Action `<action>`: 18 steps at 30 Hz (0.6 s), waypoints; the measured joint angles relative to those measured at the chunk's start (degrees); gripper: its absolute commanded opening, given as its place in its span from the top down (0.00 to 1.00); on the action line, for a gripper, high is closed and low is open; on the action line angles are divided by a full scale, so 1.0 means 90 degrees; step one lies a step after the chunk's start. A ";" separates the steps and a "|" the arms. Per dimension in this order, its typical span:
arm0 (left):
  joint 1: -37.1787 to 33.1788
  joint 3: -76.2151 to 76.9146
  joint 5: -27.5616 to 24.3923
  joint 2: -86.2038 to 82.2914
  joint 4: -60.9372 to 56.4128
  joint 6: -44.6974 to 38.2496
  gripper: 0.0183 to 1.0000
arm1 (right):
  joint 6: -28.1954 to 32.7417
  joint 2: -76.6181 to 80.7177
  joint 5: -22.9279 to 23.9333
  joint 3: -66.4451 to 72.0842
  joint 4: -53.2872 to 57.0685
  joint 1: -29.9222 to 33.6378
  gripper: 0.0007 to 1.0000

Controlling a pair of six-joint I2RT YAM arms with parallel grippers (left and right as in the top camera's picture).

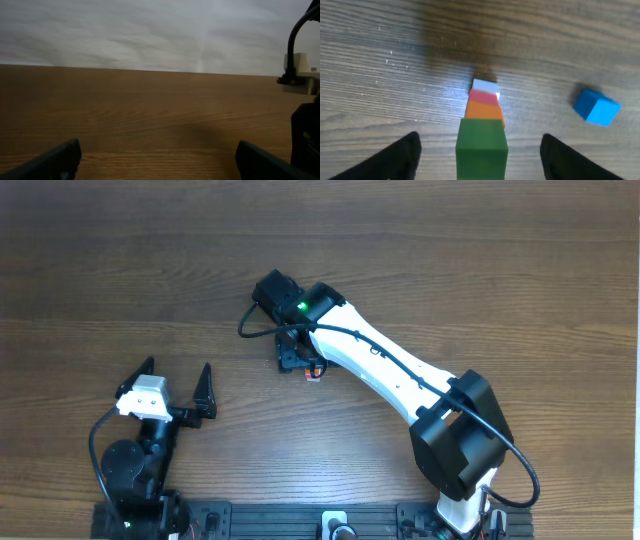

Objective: Stack Cubes

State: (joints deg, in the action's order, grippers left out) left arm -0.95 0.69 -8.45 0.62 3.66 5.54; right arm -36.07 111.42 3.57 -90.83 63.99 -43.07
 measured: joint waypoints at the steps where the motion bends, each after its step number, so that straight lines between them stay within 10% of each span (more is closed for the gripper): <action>1: 0.0000 0.0000 0.0000 0.0000 0.0000 0.0000 0.00 | 0.0007 0.0000 0.0002 0.0000 0.0000 0.0000 0.14; 4: 0.0000 0.0000 0.0000 0.0000 0.0000 0.0000 0.00 | 0.0046 -0.0017 0.0002 -0.0002 0.0007 0.0012 0.01; 18: 0.0000 0.0000 0.0000 0.0000 0.0000 0.0000 0.00 | 0.0374 -0.1768 0.0291 -0.0012 0.1304 0.1115 0.01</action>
State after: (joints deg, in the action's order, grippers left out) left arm -0.95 0.69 -8.45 0.62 3.66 5.54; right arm -32.71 95.50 6.20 -90.94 75.72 -33.04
